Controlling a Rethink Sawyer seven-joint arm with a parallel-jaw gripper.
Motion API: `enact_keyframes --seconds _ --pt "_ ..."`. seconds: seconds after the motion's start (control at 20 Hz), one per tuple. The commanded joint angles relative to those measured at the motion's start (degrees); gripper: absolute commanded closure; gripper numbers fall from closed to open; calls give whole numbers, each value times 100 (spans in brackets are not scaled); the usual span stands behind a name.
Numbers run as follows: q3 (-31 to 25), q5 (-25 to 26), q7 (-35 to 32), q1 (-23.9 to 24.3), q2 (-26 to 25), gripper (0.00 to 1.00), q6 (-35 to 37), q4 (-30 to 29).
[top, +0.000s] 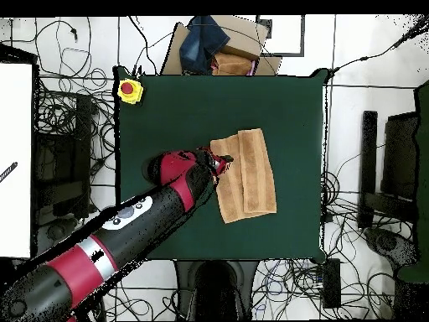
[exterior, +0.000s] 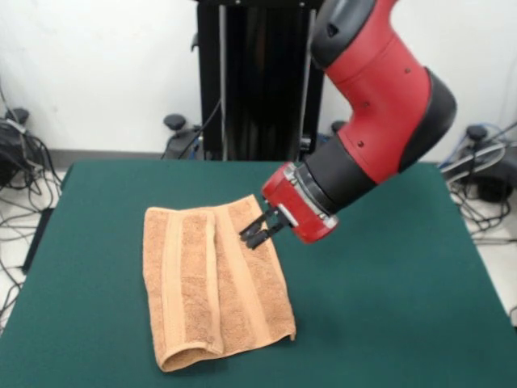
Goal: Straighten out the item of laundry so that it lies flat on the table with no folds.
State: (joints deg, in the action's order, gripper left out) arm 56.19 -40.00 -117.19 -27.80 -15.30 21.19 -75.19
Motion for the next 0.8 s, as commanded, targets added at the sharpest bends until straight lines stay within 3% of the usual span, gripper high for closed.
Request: enact_keyframes --seconds 0.05,0.4,0.7,0.8 --pt "-866 -56 -1496 -58 -843 100 322 470" --pt "-824 -234 -1627 -170 -1323 100 -123 668" --pt "-1828 -71 -1098 99 -1200 100 -1231 531" --pt "-2043 41 -912 191 -1220 100 -1231 569"
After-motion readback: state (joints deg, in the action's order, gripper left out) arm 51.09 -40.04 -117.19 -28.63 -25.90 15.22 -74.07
